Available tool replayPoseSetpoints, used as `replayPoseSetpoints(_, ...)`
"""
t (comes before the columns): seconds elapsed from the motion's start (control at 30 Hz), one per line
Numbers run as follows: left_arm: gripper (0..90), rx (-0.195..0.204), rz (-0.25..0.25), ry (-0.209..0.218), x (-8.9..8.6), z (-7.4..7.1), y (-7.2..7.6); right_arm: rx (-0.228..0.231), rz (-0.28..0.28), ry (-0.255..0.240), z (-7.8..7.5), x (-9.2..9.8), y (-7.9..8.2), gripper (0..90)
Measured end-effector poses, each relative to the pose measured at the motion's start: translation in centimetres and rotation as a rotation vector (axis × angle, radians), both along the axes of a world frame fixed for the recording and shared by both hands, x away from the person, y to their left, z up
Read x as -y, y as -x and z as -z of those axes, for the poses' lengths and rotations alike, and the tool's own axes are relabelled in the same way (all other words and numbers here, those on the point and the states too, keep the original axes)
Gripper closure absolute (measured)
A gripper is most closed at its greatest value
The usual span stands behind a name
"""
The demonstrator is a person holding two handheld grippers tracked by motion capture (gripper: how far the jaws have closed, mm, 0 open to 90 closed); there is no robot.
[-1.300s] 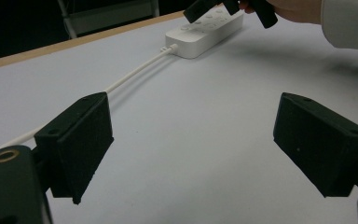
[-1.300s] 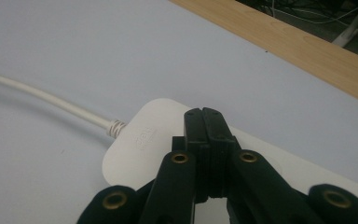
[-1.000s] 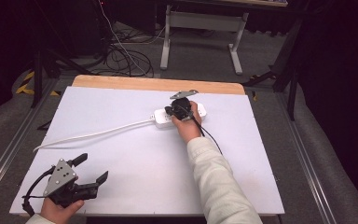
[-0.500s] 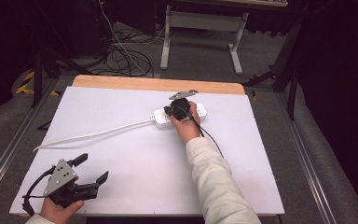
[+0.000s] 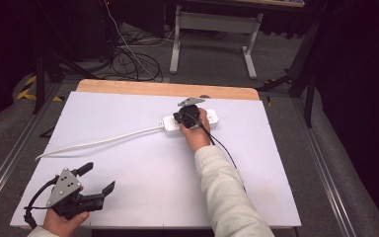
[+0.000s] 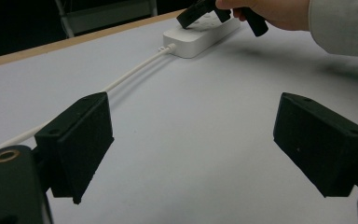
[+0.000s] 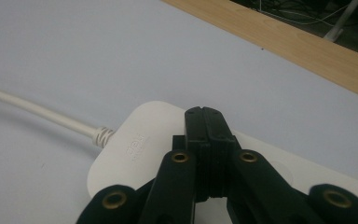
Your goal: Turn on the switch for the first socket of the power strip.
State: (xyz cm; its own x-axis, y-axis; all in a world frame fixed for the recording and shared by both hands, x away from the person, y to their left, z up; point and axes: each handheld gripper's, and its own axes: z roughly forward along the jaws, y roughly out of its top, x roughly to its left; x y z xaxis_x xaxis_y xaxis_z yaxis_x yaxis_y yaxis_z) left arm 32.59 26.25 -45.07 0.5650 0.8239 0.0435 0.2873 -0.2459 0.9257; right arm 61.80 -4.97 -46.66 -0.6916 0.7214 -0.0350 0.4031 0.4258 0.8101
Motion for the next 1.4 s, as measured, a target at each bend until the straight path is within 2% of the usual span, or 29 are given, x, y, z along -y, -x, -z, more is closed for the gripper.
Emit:
replayPoseSetpoints(0.13, 12.5, 0.001, 0.002, -0.001, 0.03, 0.00, 0.00, -0.005, 0.003, -0.014, 0.10, 0.08, -0.03, 90.0)
replayPoseSetpoints(0.27, 12.6, 0.002, 0.001, -0.002, 0.01, 0.00, -0.02, 0.001, 0.003, 0.000, 0.08, -0.04, 0.04, 90.0)
replayPoseSetpoints(0.4, 12.6, 0.003, 0.003, -0.001, 0.03, -0.01, -0.03, -0.003, 0.005, -0.008, 0.13, 0.00, 0.01, 90.0)
replayPoseSetpoints(0.7, 12.5, 0.002, 0.001, -0.003, 0.11, 0.00, -0.03, 0.026, 0.014, 0.031, 0.14, -0.42, 0.36, 90.0)
replayPoseSetpoints(1.0, 12.6, 0.001, 0.001, -0.002, 0.10, 0.00, -0.04, 0.019, 0.025, 0.023, 0.18, -0.40, 0.37, 90.0)
replayPoseSetpoints(1.4, 12.5, -0.001, 0.002, -0.003, 0.19, 0.04, -0.07, 0.013, 0.034, 0.040, 0.07, -0.65, 0.37, 90.0)
